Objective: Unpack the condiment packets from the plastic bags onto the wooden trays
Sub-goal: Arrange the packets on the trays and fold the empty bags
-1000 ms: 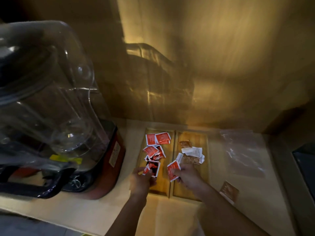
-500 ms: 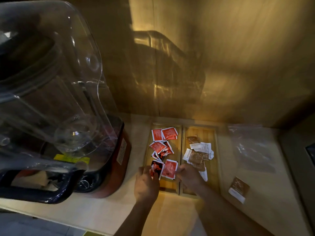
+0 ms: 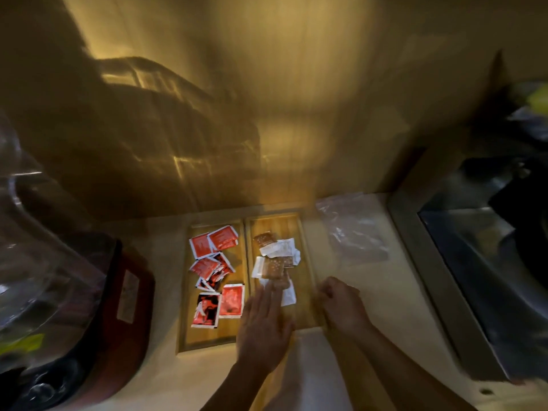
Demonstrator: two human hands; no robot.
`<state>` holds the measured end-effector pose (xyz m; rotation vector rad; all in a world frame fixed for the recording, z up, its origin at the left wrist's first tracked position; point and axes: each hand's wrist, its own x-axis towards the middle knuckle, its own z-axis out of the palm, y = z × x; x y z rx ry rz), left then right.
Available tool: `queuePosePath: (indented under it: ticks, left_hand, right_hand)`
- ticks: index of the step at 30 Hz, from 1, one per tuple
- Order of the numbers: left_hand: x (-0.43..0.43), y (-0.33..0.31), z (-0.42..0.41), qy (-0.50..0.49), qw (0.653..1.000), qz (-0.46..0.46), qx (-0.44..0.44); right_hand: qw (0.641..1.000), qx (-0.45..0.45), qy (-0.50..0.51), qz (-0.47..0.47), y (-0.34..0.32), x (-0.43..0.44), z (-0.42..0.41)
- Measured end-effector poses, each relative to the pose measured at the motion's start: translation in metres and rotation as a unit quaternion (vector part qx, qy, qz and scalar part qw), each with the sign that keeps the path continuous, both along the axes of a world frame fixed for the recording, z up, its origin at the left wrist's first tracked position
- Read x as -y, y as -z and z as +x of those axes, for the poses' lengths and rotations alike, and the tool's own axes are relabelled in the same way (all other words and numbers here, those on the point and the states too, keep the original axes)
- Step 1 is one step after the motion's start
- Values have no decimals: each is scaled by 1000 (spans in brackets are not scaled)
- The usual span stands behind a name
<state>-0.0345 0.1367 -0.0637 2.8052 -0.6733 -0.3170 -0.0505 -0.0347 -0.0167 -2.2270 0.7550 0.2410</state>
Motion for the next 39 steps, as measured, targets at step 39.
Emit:
queuePosePath:
  ticks: [39]
  left_hand:
    - [13,16,34,-25,998,-47,-26]
  right_hand:
    - [951,76,78,288,-9,6,62]
